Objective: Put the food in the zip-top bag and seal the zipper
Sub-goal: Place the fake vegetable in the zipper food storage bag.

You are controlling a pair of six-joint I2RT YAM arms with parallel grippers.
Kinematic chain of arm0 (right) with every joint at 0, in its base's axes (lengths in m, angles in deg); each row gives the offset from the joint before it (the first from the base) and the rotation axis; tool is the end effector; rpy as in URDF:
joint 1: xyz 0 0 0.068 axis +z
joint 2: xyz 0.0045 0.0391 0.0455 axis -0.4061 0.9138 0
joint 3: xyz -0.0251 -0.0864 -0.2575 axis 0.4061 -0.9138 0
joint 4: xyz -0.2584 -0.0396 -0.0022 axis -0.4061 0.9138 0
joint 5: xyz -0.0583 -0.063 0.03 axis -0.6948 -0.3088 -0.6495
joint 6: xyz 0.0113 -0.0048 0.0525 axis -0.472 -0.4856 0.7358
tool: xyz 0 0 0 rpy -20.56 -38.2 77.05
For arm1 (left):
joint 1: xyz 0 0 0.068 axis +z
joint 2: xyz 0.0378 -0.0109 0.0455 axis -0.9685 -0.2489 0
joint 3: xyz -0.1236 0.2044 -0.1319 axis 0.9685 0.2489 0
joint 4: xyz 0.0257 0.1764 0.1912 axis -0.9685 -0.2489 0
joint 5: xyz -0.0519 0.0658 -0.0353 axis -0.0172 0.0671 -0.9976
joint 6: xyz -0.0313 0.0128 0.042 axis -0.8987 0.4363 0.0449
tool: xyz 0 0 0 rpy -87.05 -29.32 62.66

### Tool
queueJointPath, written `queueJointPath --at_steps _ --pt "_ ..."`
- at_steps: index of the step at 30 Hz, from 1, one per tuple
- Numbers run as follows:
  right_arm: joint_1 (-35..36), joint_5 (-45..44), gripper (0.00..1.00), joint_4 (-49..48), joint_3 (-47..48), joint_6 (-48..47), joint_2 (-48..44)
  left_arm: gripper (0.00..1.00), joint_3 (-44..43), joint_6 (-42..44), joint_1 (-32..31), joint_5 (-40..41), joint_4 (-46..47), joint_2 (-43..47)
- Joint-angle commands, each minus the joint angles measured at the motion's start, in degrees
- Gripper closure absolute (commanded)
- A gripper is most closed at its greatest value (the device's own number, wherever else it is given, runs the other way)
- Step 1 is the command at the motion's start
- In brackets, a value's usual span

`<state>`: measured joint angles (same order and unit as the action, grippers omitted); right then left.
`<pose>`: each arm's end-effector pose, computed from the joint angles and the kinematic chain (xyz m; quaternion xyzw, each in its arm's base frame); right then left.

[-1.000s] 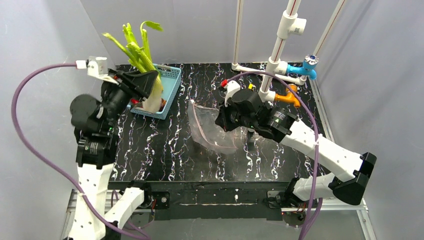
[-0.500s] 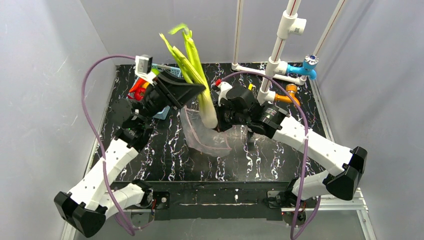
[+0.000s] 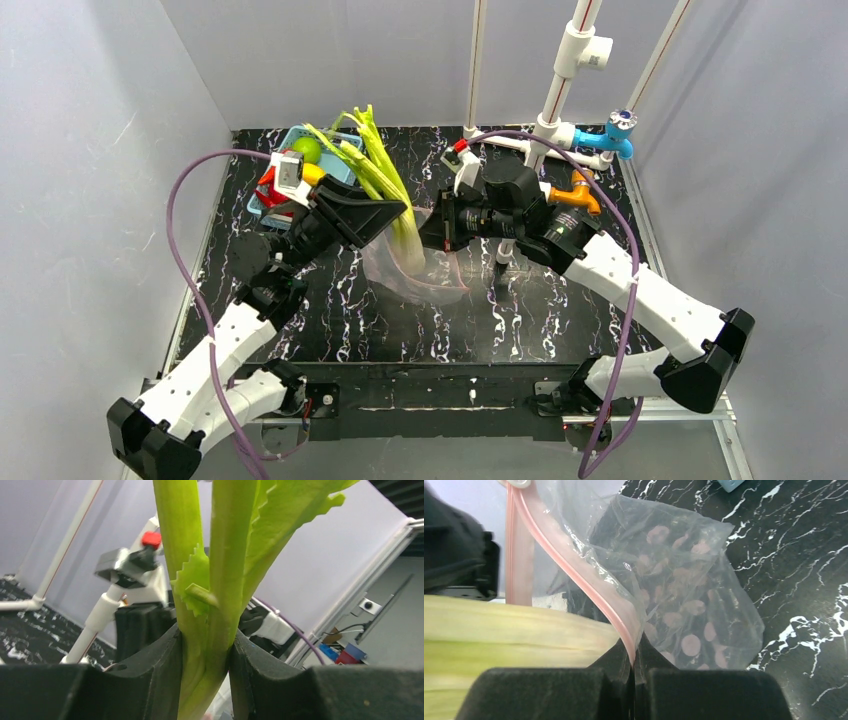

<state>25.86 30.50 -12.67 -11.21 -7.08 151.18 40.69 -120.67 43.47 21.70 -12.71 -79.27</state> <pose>0.1788 0.2269 0.4098 -0.1945 0.7877 0.4652 0.3540 0.1370 -0.1057 0.4331 0.1336 0.4229 -0.6933 0.5680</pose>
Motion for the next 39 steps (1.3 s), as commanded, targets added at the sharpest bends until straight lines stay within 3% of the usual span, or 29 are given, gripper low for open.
queueJointPath --at_steps 1,8,16,19,23,24,33,39 --pt "-0.25 4.8 0.99 -5.28 -0.69 2.35 -0.66 1.0 2.4 0.41 -0.61 3.37 4.9 -1.01" --pt "-2.02 8.82 0.99 -8.75 -2.33 5.22 1.21 1.0 6.88 2.72 -3.32 6.68 5.72 0.03" --pt "-2.86 9.39 0.99 -10.11 -2.51 6.76 2.91 0.97 12.46 8.58 -11.25 18.73 0.94 4.3" --pt "-3.19 9.94 0.99 -10.09 -2.83 6.79 3.11 0.84 11.75 10.92 -12.08 19.79 -7.55 6.46" --pt "-3.29 9.41 0.99 -9.48 -3.77 6.31 2.77 0.49 10.38 10.72 -12.18 25.25 -22.91 10.5" --pt "-3.32 9.21 0.99 -9.38 -4.0 6.17 2.68 0.44 9.88 10.83 -12.22 25.95 -25.72 11.28" --pt "-3.28 10.89 0.99 -9.94 -3.46 6.23 3.92 0.4 1.81 12.98 -12.22 27.04 -42.47 7.45" --pt "-3.32 10.78 0.99 -9.78 -4.1 6.16 3.47 0.37 -1.68 15.4 -12.23 27.06 -45.82 6.02"
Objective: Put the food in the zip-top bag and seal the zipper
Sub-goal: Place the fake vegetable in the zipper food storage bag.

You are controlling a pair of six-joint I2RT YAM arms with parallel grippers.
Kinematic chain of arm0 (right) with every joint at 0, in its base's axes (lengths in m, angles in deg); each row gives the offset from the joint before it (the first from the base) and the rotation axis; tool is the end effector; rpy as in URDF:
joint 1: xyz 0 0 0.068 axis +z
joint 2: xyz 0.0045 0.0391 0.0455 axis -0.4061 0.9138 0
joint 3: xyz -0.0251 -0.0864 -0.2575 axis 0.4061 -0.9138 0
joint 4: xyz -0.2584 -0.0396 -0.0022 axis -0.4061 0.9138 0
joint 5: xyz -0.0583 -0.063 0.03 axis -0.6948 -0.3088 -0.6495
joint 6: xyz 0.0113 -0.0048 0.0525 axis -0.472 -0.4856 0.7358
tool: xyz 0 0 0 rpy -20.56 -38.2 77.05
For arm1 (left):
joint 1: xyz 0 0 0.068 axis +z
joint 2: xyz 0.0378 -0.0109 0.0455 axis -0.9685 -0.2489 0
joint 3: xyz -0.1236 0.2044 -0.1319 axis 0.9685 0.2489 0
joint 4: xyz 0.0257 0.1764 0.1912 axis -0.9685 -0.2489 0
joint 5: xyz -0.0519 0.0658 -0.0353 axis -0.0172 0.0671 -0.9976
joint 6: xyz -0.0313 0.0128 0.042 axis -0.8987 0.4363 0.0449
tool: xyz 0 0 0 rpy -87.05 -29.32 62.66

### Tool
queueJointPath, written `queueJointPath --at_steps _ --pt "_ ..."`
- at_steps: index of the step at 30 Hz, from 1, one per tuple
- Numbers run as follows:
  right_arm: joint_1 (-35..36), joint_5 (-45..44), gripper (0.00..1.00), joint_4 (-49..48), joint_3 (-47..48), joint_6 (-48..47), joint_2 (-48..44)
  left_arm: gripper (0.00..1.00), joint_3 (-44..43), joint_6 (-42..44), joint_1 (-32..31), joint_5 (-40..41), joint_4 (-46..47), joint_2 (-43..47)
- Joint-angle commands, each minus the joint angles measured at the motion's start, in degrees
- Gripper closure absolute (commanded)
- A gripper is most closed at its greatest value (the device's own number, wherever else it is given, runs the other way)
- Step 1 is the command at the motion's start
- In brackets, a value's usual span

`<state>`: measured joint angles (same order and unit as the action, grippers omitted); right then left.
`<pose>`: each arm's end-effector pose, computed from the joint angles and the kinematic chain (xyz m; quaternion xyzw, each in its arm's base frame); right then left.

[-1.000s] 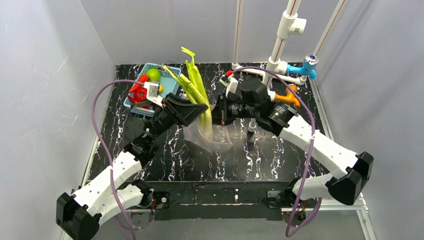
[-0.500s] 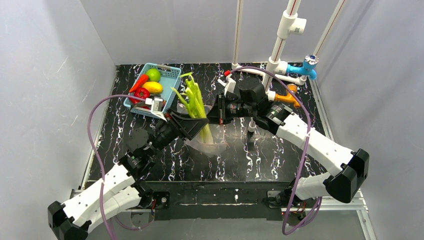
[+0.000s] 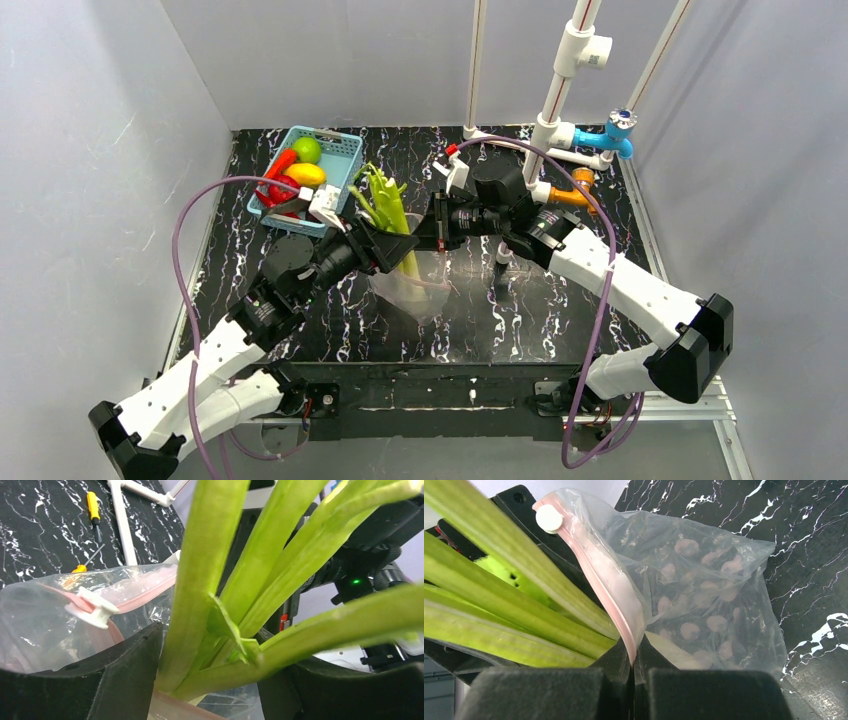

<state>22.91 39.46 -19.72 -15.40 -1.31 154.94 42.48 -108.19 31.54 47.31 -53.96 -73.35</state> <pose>0.2021 0.2377 0.3793 -0.1767 0.7904 0.5106 0.2885 0.1289 -0.1267 0.3715 0.0123 0.6675 -0.5293 0.5235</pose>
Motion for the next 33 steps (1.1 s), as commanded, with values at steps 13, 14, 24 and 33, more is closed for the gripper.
queueJointPath --at_steps 13,14,24,33 --pt "-0.35 1.33 0.99 -2.01 0.07 -0.57 -0.28 0.56 -10.59 6.66 -0.26 1.32 -14.86 -1.87" --pt "-0.33 1.22 0.99 -1.94 0.05 -0.59 -0.3 0.62 -10.99 7.14 -0.25 0.87 -15.12 -2.11" --pt "-0.36 0.48 0.99 -2.55 -0.3 -0.05 -0.76 0.95 -7.15 -7.74 -0.24 -5.4 0.17 -2.89" --pt "-2.11 2.87 0.99 -4.34 -1.32 3.1 -1.38 0.96 -3.69 -4.99 -0.24 0.79 -3.86 0.94"
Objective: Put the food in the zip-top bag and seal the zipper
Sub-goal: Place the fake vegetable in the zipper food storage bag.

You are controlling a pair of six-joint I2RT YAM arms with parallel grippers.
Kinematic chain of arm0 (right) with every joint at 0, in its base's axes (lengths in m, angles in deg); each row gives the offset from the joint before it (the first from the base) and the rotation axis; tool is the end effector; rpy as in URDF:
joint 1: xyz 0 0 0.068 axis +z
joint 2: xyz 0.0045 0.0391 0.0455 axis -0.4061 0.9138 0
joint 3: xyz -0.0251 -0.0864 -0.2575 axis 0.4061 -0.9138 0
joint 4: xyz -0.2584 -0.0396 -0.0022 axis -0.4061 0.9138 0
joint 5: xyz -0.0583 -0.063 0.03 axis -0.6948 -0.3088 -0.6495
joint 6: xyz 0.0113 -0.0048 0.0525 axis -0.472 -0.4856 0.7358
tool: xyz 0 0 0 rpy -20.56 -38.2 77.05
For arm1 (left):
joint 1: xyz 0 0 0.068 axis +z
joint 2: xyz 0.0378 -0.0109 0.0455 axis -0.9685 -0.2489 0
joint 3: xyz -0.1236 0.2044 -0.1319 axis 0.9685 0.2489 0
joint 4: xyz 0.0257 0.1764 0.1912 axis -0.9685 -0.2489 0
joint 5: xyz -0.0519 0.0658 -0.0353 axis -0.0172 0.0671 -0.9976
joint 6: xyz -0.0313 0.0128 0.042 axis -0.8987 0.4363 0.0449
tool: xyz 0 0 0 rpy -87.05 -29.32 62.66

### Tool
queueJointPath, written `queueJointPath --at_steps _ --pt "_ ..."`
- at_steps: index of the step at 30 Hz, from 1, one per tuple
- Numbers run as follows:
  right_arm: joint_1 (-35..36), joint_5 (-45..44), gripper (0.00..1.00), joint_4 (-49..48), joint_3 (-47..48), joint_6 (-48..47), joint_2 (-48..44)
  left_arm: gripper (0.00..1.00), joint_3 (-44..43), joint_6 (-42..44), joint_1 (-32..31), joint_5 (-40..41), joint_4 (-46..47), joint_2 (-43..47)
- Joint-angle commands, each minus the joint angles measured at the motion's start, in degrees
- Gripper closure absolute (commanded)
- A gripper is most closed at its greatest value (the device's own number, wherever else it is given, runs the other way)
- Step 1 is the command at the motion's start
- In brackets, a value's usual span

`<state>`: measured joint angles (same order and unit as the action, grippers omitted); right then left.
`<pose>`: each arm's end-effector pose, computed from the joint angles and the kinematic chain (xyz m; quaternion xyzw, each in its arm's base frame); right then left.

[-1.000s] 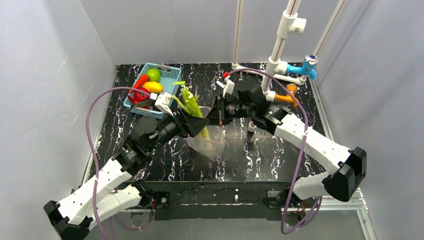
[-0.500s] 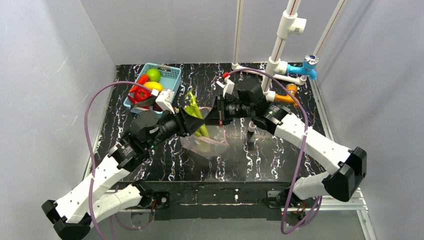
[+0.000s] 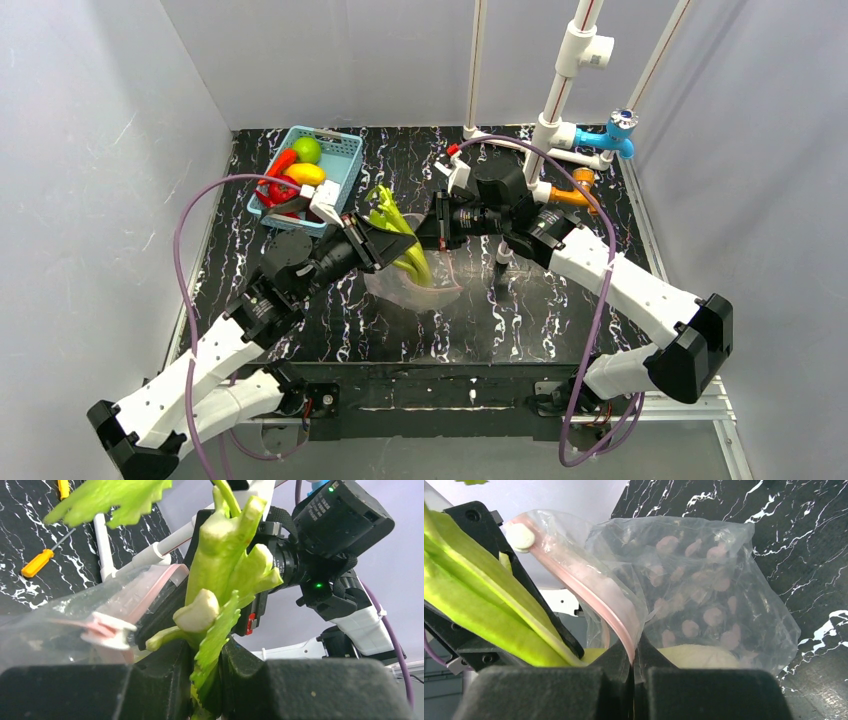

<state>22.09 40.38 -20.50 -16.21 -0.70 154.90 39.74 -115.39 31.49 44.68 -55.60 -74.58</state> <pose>0.2052 0.2352 0.3760 -0.1712 0.7908 0.5142 0.2844 0.1291 -0.1294 0.3817 -0.0124 0.6685 -0.5707 0.4767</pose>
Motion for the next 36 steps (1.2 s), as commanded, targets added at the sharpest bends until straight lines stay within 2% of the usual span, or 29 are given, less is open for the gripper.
queueJointPath --at_steps 1,4,6,8,10,11,16,17,24,27,33,36 --pt "-1.41 2.2 0.99 -3.51 -0.49 2.61 -1.22 0.97 -0.44 1.54 -0.2 3.97 -2.95 2.3" --pt "-1.56 2.73 0.99 -4.08 -0.35 3.01 -0.79 0.95 3.03 -2.54 -0.21 2.78 0.82 1.36" --pt "-1.78 3.07 0.99 -4.13 0.05 3.21 -0.45 0.87 2.48 -2.15 -0.35 2.05 -0.8 -0.05" --pt "-2.13 3.53 0.99 -4.16 0.29 3.22 -0.35 0.72 0.51 0.26 -0.51 2.72 -5.55 -0.79" --pt "-2.37 3.7 0.99 -4.08 0.34 3.19 -0.34 0.47 -1.52 2.91 -0.57 3.49 -9.9 -0.99" --pt "-2.5 3.69 0.99 -3.91 0.29 3.06 -0.33 0.39 -2.85 4.12 -0.56 3.89 -12.05 -1.09" --pt "-3.0 3.35 0.99 -2.97 -0.16 2.02 -0.26 0.06 -10.52 9.91 -0.55 6.47 -22.54 -2.06" --pt "-3.14 3.34 0.99 -2.86 -0.27 1.85 -0.26 0.02 -11.99 10.92 -0.55 6.72 -24.78 -2.5" --pt "-3.45 3.76 0.99 -2.55 -0.34 1.27 -0.15 0.02 -22.98 15.86 -0.55 11.43 -42.52 -5.22" --pt "-3.51 4.0 0.99 -2.59 -0.59 1.27 -0.06 0.03 -24.37 17.02 -0.55 12.64 -43.37 -1.96" --pt "-3.47 4.26 0.99 -2.74 -0.31 1.07 0.03 0.19 -23.43 14.61 -0.56 13.58 -41.67 2.79" --pt "-3.35 3.51 0.99 -1.98 0.09 0.01 -0.11 0.13 -24.37 11.87 -0.55 16.02 -45.28 0.24"
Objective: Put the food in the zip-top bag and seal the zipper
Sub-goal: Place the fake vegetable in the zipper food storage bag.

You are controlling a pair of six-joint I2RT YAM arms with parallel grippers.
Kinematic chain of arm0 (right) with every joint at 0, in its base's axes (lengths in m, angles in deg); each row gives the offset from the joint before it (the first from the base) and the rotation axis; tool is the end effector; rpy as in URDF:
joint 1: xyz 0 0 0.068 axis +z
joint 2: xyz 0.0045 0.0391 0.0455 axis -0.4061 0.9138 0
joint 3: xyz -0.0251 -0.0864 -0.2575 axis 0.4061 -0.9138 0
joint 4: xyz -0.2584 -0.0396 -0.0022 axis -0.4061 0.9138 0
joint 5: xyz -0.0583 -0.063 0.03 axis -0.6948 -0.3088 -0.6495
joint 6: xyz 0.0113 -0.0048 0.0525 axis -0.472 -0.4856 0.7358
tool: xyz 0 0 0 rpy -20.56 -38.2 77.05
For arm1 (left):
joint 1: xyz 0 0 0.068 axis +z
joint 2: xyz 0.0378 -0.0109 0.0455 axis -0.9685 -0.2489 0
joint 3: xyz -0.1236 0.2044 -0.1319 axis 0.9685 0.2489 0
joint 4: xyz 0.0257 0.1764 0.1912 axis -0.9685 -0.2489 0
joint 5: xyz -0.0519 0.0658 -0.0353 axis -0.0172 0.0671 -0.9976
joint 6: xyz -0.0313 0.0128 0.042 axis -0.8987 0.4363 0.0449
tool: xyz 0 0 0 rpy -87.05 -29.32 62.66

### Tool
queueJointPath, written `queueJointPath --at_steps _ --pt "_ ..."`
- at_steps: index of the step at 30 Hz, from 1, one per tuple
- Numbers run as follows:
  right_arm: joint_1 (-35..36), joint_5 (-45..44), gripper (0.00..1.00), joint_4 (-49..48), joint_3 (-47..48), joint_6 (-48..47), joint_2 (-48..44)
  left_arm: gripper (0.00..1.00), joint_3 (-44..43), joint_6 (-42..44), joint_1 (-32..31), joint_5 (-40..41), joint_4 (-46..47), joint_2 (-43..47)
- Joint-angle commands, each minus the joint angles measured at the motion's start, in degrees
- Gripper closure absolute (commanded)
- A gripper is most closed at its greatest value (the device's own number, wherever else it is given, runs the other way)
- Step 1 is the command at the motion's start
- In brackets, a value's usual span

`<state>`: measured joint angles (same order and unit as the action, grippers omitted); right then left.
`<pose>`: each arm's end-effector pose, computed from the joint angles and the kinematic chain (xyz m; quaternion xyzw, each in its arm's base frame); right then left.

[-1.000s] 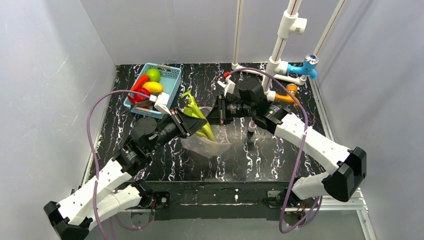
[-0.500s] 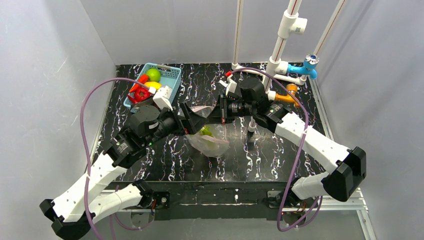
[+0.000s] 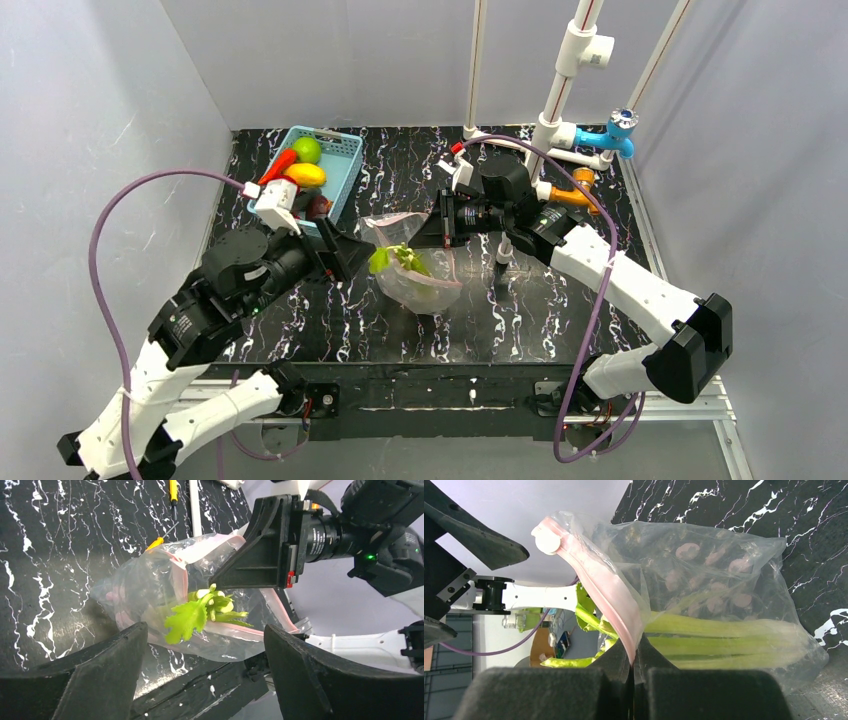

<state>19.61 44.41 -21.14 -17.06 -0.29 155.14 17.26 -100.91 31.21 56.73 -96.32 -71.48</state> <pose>0.2140 0.2280 0.3711 -0.1698 0.7896 0.5249 0.2686 0.0872 -0.0792 0.4400 0.0071 0.7602 -0.3878 0.5213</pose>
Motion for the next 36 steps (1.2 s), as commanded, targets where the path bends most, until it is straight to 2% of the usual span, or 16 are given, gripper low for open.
queueJointPath --at_steps 1,4,7,14,17,20,26,31,36 --pt "-0.79 -1.02 0.99 -0.95 1.1 -0.83 -0.32 0.11 -2.53 -3.53 -0.27 4.79 -6.02 -4.55" --pt "-0.09 -2.74 0.99 0.76 2.23 -2.13 0.11 0.12 -4.15 -5.97 -0.3 5.3 -7.53 -10.1" --pt "1.19 -5.34 0.99 3.35 4.23 -4.11 0.68 0.18 -5.59 -6.71 -0.64 8.35 -7.53 -15.24" --pt "3.12 -12.64 0.99 12.8 10.7 -12.89 2.63 0.21 -12.31 2.14 -7.55 24.78 -11.23 -22.25" --pt "3.29 -14.34 0.99 14.22 11.73 -14.96 2.56 0.25 -14.42 5.06 -9.62 29.29 -13.09 -24.39" --pt "3.72 -16.22 0.99 14.54 11.91 -15.98 2.31 0.31 -15.5 6.78 -10.39 31.54 -13.98 -26.13" --pt "4.5 -18.79 0.99 15.48 12.9 -18.0 2.4 0.35 -18.71 11.36 -10.62 32.69 -15.72 -30.05" --pt "4.62 -20.91 0.99 16.03 13.08 -19.71 2.06 0.51 -19.03 13.33 -10.58 28.05 -13.05 -28.24" --pt "4.54 -23.1 0.99 17.05 14.39 -24.13 3.12 0.78 -14.87 12.87 -10.55 20.47 -5.68 -19.74"
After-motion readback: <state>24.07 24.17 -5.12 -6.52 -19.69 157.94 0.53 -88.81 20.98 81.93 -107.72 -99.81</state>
